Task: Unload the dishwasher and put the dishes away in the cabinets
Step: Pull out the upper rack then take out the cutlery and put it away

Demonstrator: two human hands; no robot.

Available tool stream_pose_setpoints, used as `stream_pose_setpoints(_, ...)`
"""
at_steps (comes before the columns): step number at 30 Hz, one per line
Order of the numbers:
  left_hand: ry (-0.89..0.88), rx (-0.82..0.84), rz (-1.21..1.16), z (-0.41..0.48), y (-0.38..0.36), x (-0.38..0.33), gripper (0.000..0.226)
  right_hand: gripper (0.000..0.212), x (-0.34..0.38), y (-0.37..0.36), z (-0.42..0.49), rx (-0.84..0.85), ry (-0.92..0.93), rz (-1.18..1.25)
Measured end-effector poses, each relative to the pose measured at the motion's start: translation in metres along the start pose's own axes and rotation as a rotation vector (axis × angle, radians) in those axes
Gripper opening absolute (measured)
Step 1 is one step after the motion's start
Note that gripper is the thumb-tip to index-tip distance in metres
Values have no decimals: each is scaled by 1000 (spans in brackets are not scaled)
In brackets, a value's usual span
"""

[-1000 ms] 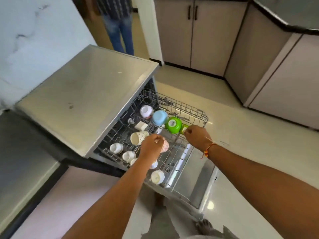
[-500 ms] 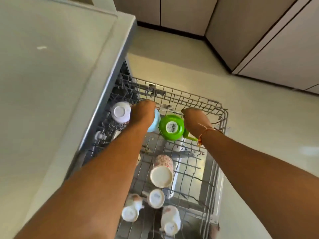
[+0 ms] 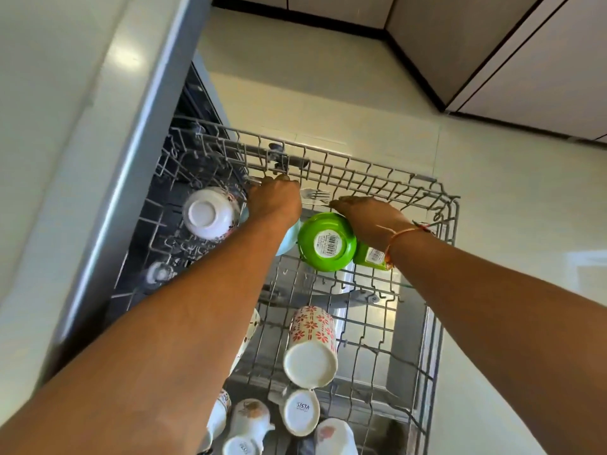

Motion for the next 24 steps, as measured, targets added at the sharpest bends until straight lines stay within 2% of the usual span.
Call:
stream_pose_setpoints(4, 63, 59, 34, 5, 0, -1, 35, 41, 1, 8, 2, -88, -8, -65)
stream_pose_setpoints(9, 124, 12, 63, 8, 4, -4, 33, 36, 4, 7, 5, -141, -21, -83)
stream_pose_setpoints(14, 105, -61, 92, 9, 3, -8, 35, 35, 5, 9, 3, -208, -63, -113)
stream_pose_setpoints(24, 47, -171, 111, -4, 12, -11, 20, 21, 9, 7, -21, -268, -115, -110)
Point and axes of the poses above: each hand's wrist, its own z-axis towards the middle knuckle, its own y-axis out of the back of the hand, x = y × z, the point moved 7 cm from there along z, towards the middle knuckle
